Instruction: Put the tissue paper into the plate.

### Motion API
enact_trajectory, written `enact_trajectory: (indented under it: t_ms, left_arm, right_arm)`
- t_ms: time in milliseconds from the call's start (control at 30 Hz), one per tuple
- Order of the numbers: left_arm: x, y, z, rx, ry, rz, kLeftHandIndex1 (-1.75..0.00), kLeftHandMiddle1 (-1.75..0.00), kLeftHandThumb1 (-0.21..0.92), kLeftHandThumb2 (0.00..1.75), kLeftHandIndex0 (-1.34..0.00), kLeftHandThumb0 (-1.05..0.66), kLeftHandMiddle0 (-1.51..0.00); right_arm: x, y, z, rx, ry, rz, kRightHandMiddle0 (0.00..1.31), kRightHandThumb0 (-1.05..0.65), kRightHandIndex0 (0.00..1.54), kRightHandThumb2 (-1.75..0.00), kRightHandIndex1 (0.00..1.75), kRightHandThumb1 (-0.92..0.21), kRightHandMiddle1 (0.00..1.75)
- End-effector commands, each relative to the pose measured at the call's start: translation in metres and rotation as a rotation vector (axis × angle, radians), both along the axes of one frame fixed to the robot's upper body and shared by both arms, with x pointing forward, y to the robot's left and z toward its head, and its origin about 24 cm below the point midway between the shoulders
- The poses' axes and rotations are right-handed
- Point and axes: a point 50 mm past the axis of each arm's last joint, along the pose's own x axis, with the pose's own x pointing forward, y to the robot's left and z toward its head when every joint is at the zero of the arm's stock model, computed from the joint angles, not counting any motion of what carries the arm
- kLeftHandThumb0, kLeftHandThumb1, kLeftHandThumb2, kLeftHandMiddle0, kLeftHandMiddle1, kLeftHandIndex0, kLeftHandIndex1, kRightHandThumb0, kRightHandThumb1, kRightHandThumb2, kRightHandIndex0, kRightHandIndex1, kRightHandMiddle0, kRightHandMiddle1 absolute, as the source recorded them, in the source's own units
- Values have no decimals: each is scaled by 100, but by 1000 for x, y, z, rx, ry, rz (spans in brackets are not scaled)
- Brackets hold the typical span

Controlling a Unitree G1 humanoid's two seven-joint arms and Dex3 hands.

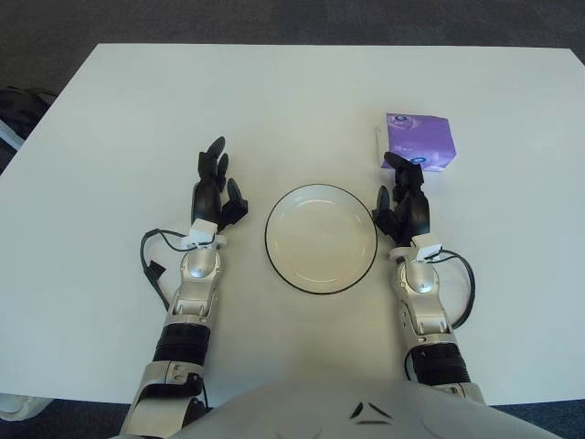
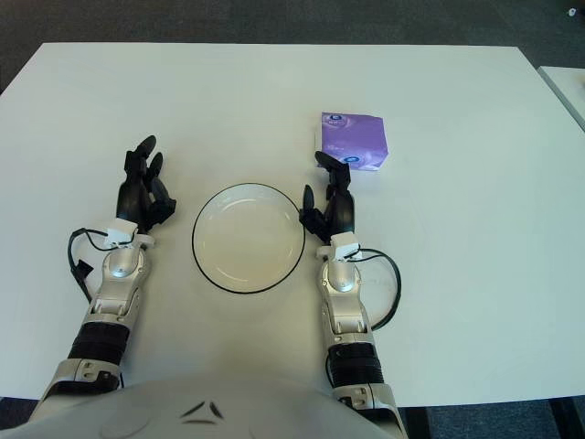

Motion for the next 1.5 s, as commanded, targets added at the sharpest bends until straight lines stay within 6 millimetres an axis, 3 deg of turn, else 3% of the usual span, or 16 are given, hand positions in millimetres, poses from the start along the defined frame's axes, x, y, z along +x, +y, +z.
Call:
enact_trajectory:
  t_ms: [0,1067,1367,1467]
  left_arm:
    - [-20,2,-42,3,186,17,-61,0,92,98,0,-77,-36]
    - [-18,-1,-42,3,191,15,-61,0,92,98,0,-77,-35]
    - [-18,-2,-43,-2,192,18,-61,0,92,98,0,-77,-35]
    - [-18,-2,-43,-2,193,19,-60,0,92,98,0,-77,-35]
  right_arm:
    - [-14,-3,-38,0,202,-5,0,-57,48,-68,1,-92,91]
    - [-12,-7,-36,-21,201,-6,0,-56,46,-72,0,-92,88]
    - [-19,-9,-25,-17,164,-6,0,-54,47,-74,0,-92,85]
    - [-35,-14,-8,-7,97,-24,0,-54,47,-73,0,-92,85]
